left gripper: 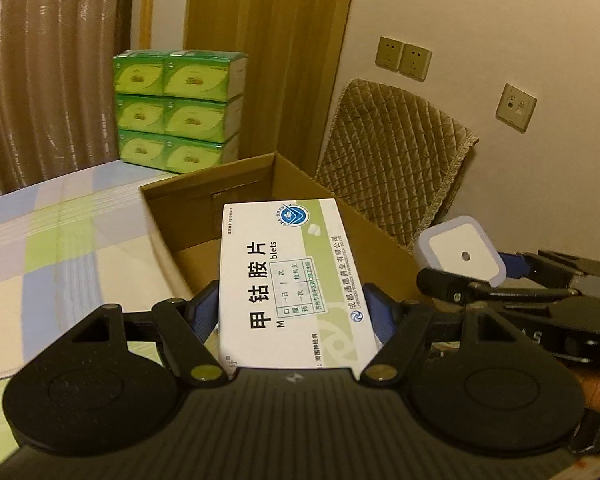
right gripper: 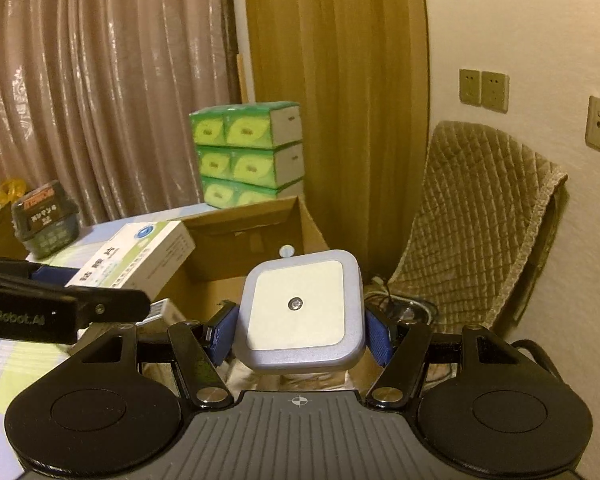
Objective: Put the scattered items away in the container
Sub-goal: 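Carry the night-light and blue-logo medicine box over the cardboard box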
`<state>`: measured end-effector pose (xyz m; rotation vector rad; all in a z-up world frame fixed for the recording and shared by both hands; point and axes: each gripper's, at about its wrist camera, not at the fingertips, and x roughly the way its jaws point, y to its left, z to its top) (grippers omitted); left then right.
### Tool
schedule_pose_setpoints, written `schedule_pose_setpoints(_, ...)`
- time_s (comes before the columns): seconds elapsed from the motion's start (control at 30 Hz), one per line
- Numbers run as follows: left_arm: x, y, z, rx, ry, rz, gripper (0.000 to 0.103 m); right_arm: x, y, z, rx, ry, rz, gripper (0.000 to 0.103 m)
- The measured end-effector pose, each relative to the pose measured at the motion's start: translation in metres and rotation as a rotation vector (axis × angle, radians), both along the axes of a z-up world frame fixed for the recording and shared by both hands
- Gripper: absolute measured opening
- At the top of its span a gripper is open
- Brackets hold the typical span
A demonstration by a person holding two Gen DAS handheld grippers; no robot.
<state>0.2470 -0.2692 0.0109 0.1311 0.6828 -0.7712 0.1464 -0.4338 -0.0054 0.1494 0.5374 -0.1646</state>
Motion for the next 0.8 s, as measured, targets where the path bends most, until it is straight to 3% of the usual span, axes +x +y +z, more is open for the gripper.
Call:
schedule_pose_setpoints(0.33, 0.025, -0.027, -0.012, 0.003, 0.012, -0.012, 0.070, 0.013, -0.016, -0.007, 0.003, 0.009, -0.014, 0.063)
schedule_pose_setpoints(0.8, 0.056, -0.033, -0.024, 0.015, 0.025, -0.002, 0.070, 0.039, -0.013, -0.015, -0.007, 0.021, 0.007, 0.063)
